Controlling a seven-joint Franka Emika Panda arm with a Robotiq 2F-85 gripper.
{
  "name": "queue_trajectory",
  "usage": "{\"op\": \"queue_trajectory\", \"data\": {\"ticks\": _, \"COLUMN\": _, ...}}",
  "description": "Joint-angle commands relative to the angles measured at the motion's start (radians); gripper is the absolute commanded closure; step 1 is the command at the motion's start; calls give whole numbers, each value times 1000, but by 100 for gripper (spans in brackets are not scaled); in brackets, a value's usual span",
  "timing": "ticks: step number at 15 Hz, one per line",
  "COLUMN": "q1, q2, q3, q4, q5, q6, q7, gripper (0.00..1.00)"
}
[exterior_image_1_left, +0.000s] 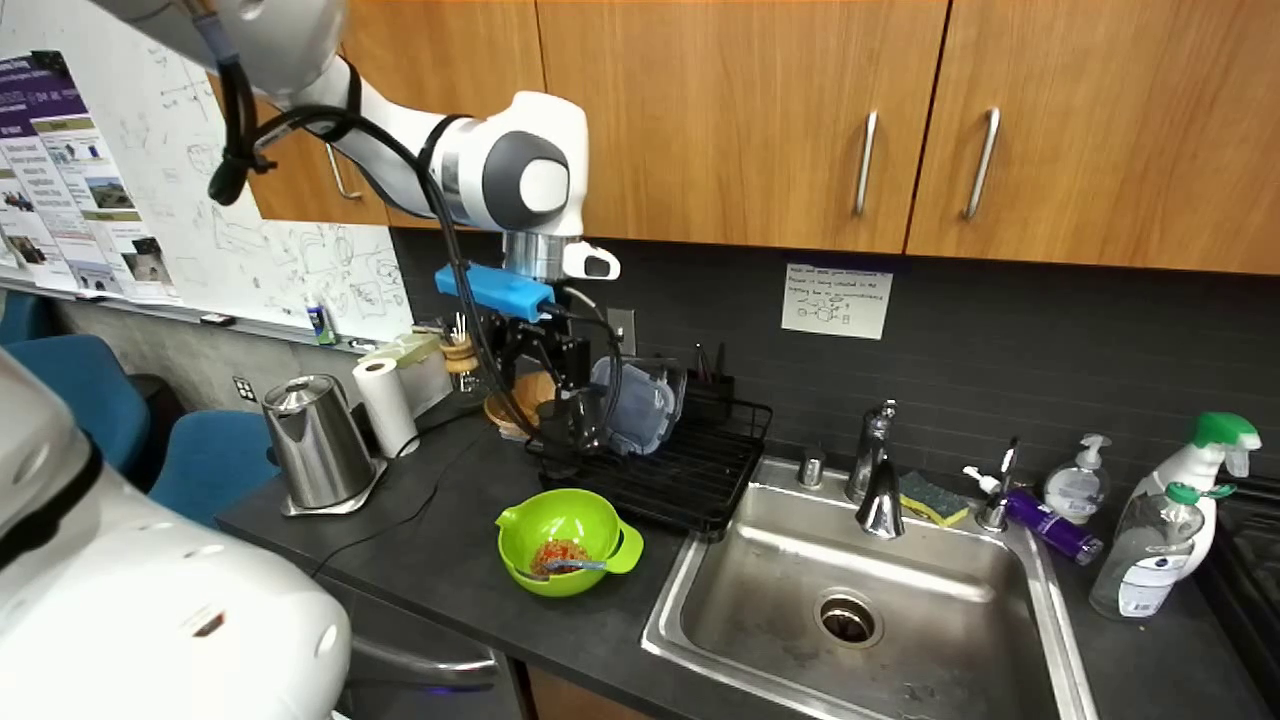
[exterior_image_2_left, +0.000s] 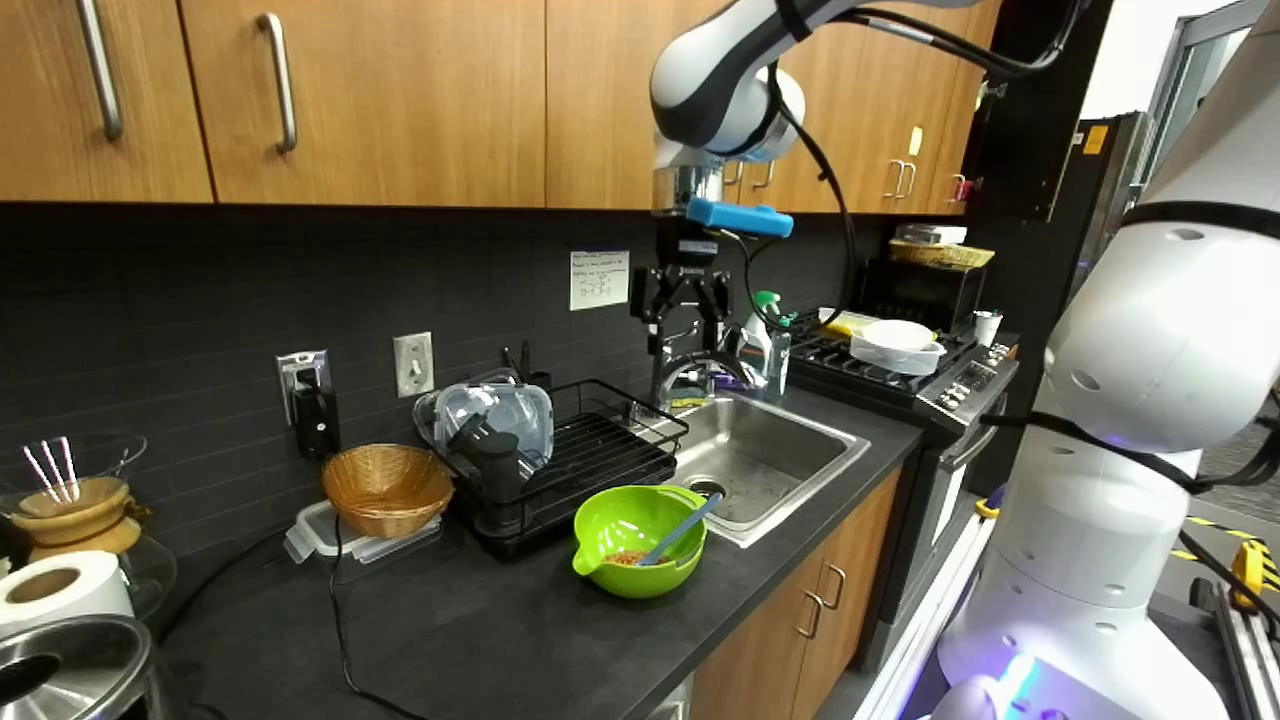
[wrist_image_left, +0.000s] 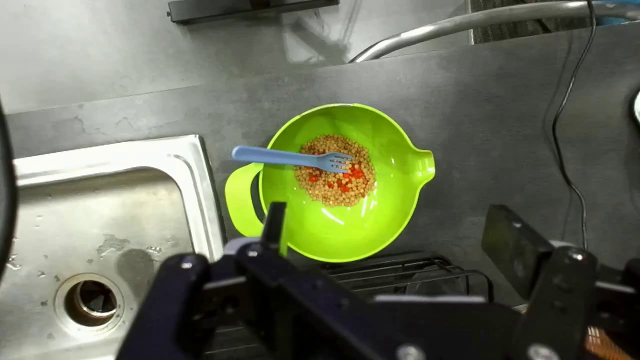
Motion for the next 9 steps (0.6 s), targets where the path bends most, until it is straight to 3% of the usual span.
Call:
{"op": "queue_trajectory", "data": {"ticks": 1, "q1": -2, "q2": -47, "q3": -8, "q4": -102, "q5": 41, "q6": 74, "q7": -18, "gripper": 0}}
{"op": "queue_trajectory", "data": {"ticks": 9, "q1": -10, "q2": -36, "q3": -48, "q4": -249, "q5": 99, "q6": 234, "q7": -63, "gripper": 0}}
